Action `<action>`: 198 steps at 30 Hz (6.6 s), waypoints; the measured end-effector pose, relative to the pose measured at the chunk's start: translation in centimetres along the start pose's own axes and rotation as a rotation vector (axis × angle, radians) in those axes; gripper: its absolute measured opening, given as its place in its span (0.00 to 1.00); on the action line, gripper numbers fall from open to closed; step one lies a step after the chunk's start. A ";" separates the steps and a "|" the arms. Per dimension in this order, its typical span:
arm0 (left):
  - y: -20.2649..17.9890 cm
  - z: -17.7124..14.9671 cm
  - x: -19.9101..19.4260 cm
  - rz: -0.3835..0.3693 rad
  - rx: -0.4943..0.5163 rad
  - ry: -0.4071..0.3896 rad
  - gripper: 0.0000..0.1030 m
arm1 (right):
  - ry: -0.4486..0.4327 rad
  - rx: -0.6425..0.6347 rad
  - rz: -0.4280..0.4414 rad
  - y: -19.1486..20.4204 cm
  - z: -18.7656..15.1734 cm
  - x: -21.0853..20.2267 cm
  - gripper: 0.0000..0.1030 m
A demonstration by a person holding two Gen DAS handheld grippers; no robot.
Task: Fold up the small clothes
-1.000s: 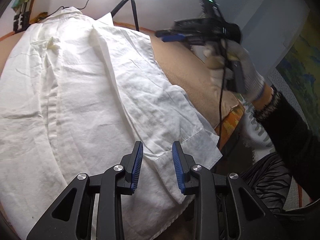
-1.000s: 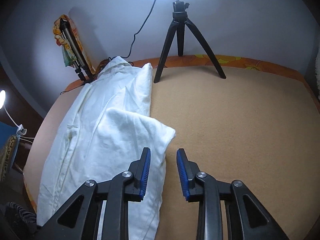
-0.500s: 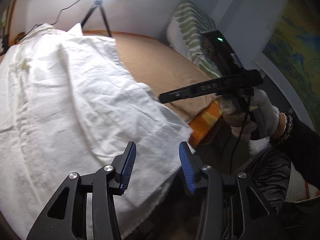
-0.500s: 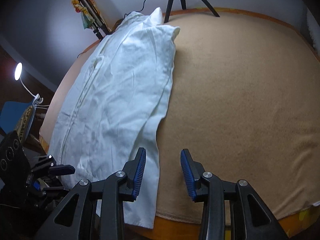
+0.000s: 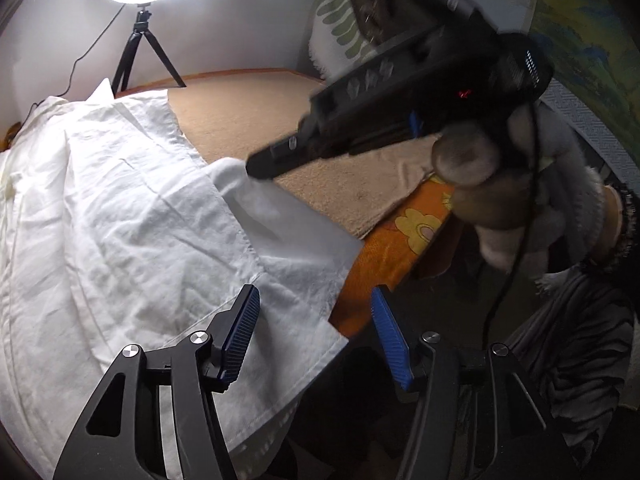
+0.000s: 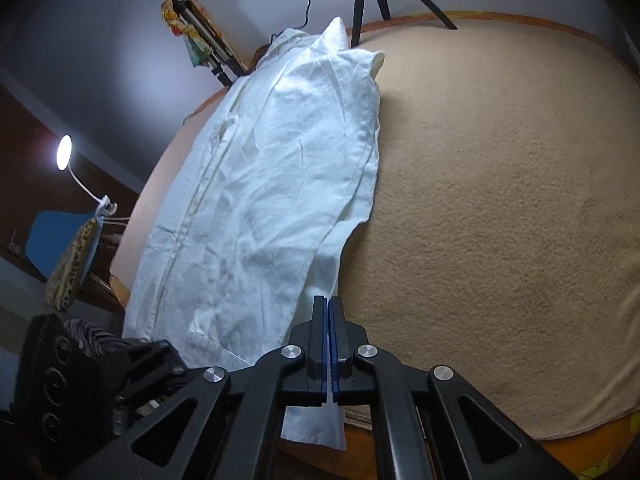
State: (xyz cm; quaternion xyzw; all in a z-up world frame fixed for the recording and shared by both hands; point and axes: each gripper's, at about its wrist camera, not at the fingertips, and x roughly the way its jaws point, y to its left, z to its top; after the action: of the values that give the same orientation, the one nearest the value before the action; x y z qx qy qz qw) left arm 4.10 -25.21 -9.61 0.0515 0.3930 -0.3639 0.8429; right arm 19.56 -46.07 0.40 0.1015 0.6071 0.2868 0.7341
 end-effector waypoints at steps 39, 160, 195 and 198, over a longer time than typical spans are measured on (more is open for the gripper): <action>-4.1 0.3 -1.2 0.428 -0.009 -0.269 0.68 | -0.032 0.084 0.164 1.8 2.4 -0.5 0.00; 19.1 -12.7 -16.8 0.121 -0.558 -0.020 0.36 | 0.236 -0.108 0.081 9.6 -4.7 6.1 0.26; 14.6 -1.0 -4.3 0.041 -0.140 0.081 0.36 | 0.043 -0.375 -0.085 8.9 21.3 18.5 0.10; 14.8 -0.8 -4.1 0.025 -0.147 0.088 0.36 | 0.037 -0.335 -0.116 7.3 23.3 19.9 0.10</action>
State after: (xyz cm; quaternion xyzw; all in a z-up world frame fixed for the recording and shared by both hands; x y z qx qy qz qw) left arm 11.50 -11.76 -10.24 0.0104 0.4544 -0.3207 0.8310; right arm 41.52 -24.69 -6.90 -0.0629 0.5689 0.3430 0.7449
